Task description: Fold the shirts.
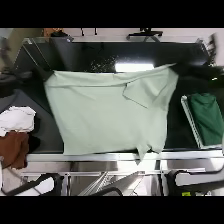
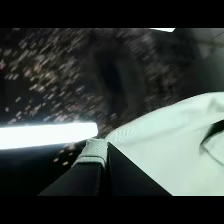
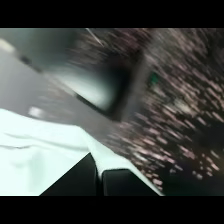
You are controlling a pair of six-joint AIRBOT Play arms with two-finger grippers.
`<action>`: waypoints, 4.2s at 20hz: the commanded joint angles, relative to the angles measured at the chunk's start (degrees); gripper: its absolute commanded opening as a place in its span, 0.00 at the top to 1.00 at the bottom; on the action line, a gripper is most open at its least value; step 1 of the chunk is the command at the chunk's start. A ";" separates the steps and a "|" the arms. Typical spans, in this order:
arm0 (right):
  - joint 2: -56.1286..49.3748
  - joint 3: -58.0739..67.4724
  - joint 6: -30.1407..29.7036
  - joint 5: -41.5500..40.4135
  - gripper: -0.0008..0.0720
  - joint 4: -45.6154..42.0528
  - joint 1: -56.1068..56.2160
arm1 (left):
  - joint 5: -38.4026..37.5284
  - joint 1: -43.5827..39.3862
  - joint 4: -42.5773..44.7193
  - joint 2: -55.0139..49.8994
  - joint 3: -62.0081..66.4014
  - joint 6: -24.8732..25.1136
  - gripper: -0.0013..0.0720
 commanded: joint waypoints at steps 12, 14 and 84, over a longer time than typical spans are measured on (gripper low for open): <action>-24.83 19.91 0.02 -0.42 0.96 -1.73 0.68 | -9.35 -2.40 7.30 -32.30 31.80 -5.27 0.96; -23.54 19.87 2.10 4.20 0.97 -7.30 0.26 | -12.04 -2.40 13.55 -31.76 31.85 -7.28 0.96; 33.75 -51.80 37.70 11.26 0.96 -36.39 -2.25 | -22.34 10.23 24.90 -2.29 -27.12 -12.94 0.96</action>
